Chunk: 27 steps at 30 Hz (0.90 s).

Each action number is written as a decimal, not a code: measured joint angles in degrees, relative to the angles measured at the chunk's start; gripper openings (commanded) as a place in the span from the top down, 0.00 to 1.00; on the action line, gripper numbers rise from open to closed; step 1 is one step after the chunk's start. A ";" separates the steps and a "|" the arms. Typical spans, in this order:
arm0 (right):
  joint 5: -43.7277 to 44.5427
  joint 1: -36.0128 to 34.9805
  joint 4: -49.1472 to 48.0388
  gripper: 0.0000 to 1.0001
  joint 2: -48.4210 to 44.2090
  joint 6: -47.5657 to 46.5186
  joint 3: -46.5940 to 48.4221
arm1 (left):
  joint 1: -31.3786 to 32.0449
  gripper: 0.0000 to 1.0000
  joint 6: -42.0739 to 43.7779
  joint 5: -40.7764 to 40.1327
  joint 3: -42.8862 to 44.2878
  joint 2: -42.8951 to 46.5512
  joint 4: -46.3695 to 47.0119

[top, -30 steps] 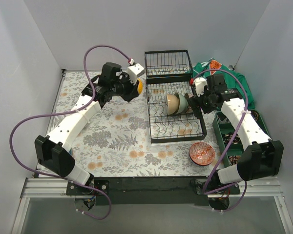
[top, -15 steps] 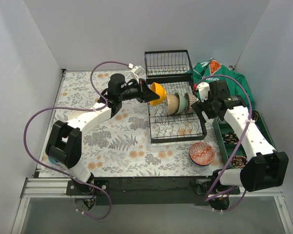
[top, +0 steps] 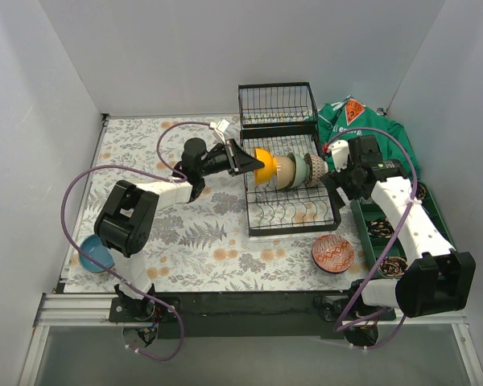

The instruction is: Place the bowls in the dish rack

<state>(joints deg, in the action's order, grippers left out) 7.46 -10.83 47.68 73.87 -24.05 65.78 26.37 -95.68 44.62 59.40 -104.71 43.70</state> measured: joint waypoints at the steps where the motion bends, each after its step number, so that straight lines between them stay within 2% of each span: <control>1: 0.04 0.00 0.13 0.04 0.00 -0.04 0.00 | -0.02 1.00 -0.90 0.02 -0.04 -0.70 1.20; 15: 0.07 0.00 0.57 0.05 3.58 -0.15 0.11 | -1.20 1.00 -8.13 0.92 0.42 -11.78 13.31; 27: -0.11 0.00 0.87 0.05 7.43 -0.13 1.51 | -1.62 1.00 -13.46 2.23 7.41 -23.45 21.59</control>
<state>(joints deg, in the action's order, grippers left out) 7.35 -10.83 48.56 81.30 -24.18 67.29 24.75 -109.14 46.85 66.81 -128.16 65.30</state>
